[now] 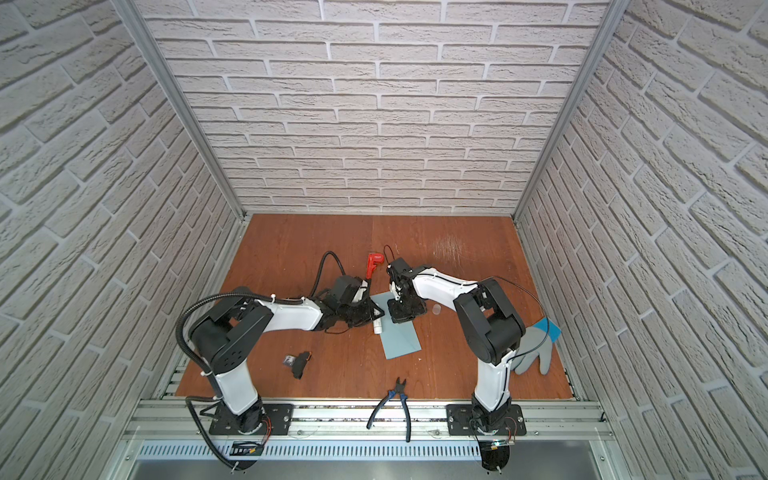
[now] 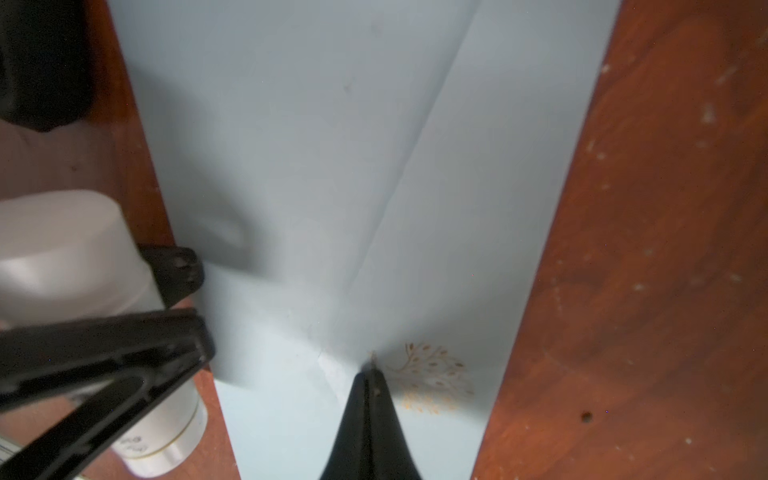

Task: Place the letter into the envelope and seal it

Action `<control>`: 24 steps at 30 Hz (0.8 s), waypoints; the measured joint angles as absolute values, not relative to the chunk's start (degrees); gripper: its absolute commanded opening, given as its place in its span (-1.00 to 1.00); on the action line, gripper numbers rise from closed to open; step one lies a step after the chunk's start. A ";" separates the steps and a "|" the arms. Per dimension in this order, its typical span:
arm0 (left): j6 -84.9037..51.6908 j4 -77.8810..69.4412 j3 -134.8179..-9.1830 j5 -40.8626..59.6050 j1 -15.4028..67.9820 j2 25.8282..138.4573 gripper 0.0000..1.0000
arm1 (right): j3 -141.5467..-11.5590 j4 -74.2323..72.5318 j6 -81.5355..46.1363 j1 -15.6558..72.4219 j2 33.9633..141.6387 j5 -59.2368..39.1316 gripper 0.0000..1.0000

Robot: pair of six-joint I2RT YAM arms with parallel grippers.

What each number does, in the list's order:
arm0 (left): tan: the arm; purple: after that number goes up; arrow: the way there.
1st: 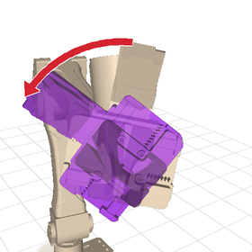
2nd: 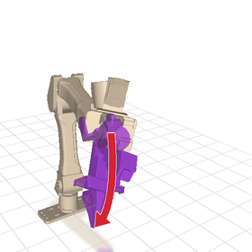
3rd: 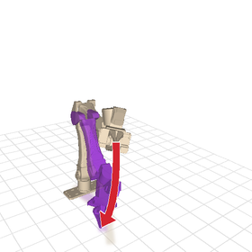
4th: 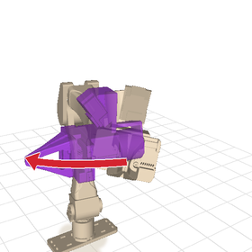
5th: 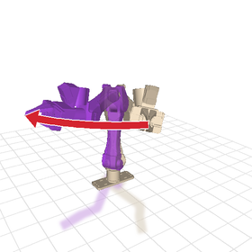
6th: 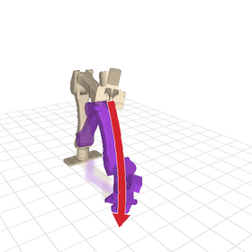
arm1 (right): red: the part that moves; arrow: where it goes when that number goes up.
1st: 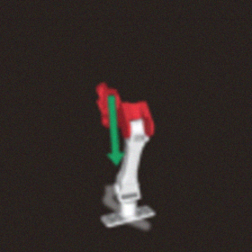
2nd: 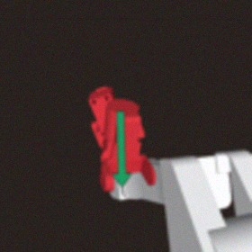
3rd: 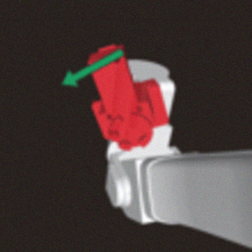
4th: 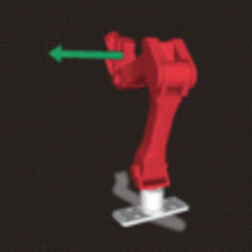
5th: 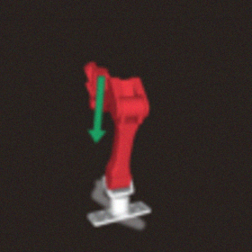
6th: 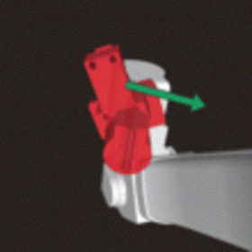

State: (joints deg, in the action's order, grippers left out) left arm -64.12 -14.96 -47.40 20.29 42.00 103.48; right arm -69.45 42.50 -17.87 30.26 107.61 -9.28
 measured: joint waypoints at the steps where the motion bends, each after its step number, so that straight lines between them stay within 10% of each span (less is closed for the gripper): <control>1: -64.12 -14.96 -47.40 20.40 42.00 103.46 -1.00 | -69.76 42.65 -18.06 30.41 107.77 -8.93 -0.89; 24: -64.10 -15.86 -46.89 20.91 42.00 103.48 -1.00 | -72.47 44.71 -21.26 33.61 109.43 -4.73 -0.49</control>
